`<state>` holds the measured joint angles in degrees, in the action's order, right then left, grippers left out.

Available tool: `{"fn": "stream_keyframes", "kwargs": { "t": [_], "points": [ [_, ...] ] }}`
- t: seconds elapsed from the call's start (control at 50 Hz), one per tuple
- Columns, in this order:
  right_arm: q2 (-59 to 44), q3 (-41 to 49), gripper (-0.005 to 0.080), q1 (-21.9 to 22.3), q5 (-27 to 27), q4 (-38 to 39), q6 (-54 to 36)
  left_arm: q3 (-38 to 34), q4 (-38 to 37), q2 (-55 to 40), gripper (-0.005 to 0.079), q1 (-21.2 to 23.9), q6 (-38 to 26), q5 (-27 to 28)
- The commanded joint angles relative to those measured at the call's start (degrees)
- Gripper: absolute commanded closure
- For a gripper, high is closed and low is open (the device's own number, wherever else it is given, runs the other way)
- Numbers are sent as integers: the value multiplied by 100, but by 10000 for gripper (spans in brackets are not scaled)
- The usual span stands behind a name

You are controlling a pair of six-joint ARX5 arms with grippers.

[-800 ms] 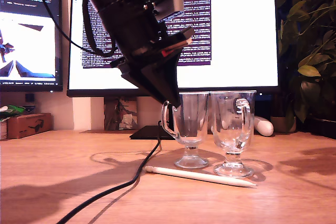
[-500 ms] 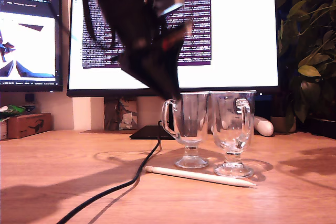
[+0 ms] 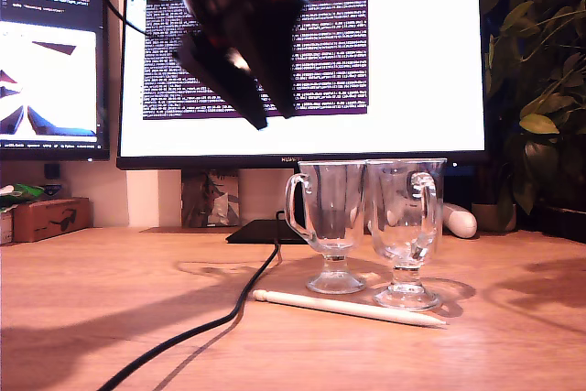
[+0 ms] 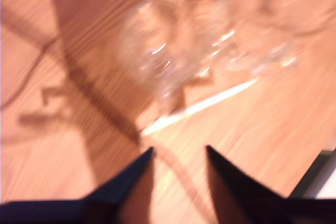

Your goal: Pick the small glass cups in front of you with each of your hands, and place them behind the white pen

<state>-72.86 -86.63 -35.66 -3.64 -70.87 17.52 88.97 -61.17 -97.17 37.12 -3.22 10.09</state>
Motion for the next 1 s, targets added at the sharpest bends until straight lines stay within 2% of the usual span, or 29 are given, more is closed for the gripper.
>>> {"fn": "stream_keyframes", "kwargs": {
  "t": [0.0, 0.14, 0.38, 0.54, 0.76, 0.98],
  "points": [
    [13, -48, 765, 92, -245, -85, 68, -26, -33, 236, 758, -234, 17, -4],
    [175, -46, 765, 223, -739, -258, 114, -66, -61, 457, 760, -651, 153, -4],
    [743, 184, 765, 398, -975, -313, 48, -376, 262, 918, 759, -1091, 184, 44],
    [1209, 544, 765, 601, -1360, -149, 42, -1220, 894, 1473, 759, -1224, 177, 166],
    [1729, 1235, 765, 776, -1515, 647, -326, -2562, 2063, 2293, 759, -1556, 186, 144],
    [1867, 2168, 765, 1327, -1532, 1613, -789, -3497, 3045, 2717, 759, -2076, 282, 144]
  ]
}}
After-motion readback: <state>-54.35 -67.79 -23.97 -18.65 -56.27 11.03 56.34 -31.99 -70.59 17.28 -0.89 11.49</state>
